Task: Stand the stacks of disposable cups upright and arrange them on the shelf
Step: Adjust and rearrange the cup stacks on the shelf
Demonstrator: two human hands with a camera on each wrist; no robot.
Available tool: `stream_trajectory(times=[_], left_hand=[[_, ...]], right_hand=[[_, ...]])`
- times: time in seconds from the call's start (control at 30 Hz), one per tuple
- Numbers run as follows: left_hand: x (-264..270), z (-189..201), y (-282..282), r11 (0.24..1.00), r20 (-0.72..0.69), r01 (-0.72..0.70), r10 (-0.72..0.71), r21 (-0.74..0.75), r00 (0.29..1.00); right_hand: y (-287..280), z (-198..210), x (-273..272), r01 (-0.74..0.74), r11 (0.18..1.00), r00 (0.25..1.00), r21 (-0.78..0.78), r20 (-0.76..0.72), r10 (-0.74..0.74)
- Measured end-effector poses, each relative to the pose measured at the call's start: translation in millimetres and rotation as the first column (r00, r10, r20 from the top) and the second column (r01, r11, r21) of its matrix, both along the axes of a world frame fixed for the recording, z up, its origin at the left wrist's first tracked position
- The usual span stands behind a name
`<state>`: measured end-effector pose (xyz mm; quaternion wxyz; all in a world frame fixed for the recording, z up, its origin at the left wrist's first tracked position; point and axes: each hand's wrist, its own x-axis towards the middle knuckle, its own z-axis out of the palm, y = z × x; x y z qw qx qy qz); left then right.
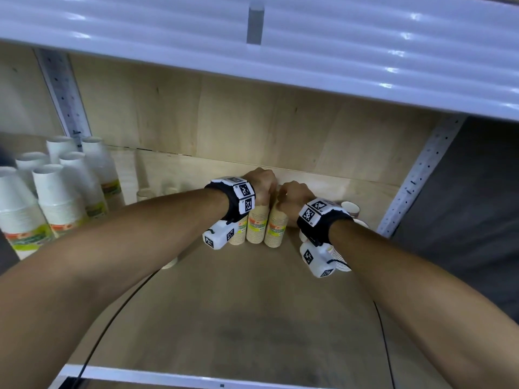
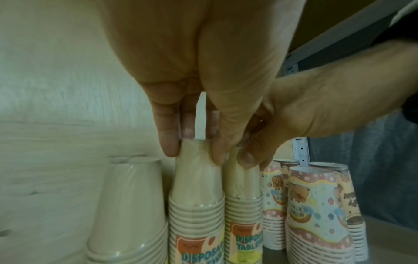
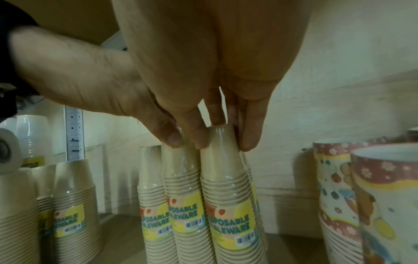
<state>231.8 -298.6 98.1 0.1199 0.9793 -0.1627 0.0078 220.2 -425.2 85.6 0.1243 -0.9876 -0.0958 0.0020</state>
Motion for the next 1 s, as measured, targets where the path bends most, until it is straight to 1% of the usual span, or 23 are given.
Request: stream_trajectory(times=[0.13,0.27,0.5,0.6,0.77,0.9,1.0], left_hand=[[2.8,-5.4,-2.5,0.999,-0.029,-0.027,0.027,-0.024,0.999],[3.4,-7.0,-2.7,0.999,-0.071,-0.025,0.026,0.02,0.997],[6.1,-6.9,-3.9,0.999,-0.062,-0.023,0.026,0.039,0.998],[5.5,-5.0,-3.2,0.999,-0.049,-0.011,0.013,0.042,0.999],[4.4,3.2,5.0,1.0,-0.001,0.001,-0.001,0.003,1.0],[-0.7,16.3,18.3,0.997,0.035,-0.039,0.041,-0.068,0.999],[-5.4,27.7,36.1,0.994,0.071,-0.073,0.078,-0.077,0.994]], right_hand=[[0.2,-8.7,6.1,0.009,1.0,1.0,0.023,-0.006,-0.009],[-1.2,-9.7,5.6,-0.027,0.999,1.0,0.024,-0.003,0.027],[-4.5,-7.2,1.1,-0.024,0.997,1.0,0.073,0.01,0.024],[-6.2,-3.9,-2.7,-0.026,0.996,0.999,0.086,0.026,0.024],[-6.9,2.6,-2.6,0.023,0.99,0.998,0.138,0.054,-0.031],[5.2,12.7,-1.0,0.021,0.991,0.998,0.136,0.055,-0.029],[16.6,20.3,0.4,-0.011,0.994,0.998,0.109,0.06,0.004]])
